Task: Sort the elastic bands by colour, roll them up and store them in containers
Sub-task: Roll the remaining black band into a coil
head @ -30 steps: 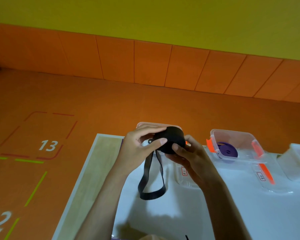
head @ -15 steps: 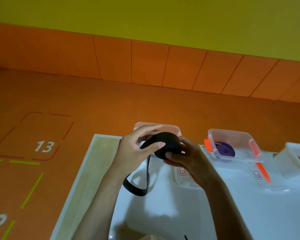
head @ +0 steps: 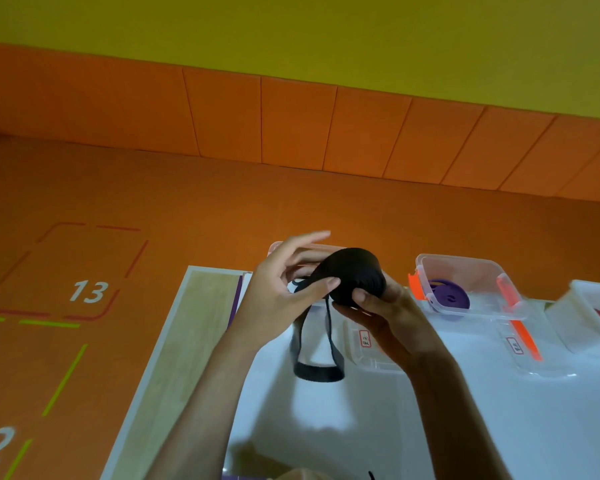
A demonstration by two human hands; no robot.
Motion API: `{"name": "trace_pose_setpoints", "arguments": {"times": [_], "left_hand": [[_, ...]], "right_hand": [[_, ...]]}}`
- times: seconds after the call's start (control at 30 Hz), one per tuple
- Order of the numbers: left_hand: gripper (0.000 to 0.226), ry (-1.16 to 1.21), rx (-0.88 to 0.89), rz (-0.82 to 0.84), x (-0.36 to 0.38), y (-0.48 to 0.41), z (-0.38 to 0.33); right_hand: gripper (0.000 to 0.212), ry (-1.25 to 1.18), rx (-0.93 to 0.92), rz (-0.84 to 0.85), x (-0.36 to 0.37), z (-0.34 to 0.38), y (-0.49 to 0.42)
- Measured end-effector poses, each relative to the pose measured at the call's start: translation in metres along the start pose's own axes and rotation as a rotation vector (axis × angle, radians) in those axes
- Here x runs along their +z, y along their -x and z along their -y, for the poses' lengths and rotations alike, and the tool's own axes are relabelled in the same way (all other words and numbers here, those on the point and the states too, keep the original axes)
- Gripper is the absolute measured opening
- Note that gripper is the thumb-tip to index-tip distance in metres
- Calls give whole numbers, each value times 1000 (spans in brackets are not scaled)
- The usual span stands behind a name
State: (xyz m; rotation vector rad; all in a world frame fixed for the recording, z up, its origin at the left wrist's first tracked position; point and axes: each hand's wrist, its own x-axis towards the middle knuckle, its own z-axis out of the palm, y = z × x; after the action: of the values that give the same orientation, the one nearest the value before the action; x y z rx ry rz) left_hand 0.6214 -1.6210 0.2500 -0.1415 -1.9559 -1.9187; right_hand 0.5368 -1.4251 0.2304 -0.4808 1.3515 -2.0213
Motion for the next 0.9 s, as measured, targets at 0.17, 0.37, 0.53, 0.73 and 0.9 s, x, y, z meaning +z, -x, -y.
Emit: {"name": "trace_pose_setpoints", "arguments": {"times": [0.17, 0.37, 0.53, 0.73, 0.9], "left_hand": [[63, -149, -22, 96, -3, 2, 4], [50, -107, -57, 61, -3, 5, 8], [41, -166, -66, 12, -10, 7, 10], [38, -126, -1, -59, -11, 12, 15], [29, -11, -18, -110, -16, 16, 19]], "right_hand": [[35, 479, -4, -75, -4, 3, 3], [39, 348, -9, -96, -14, 4, 7], [31, 199, 11, -63, -2, -7, 6], [31, 563, -112, -118, 1, -2, 4], [44, 260, -10, -143, 5, -11, 5]]}}
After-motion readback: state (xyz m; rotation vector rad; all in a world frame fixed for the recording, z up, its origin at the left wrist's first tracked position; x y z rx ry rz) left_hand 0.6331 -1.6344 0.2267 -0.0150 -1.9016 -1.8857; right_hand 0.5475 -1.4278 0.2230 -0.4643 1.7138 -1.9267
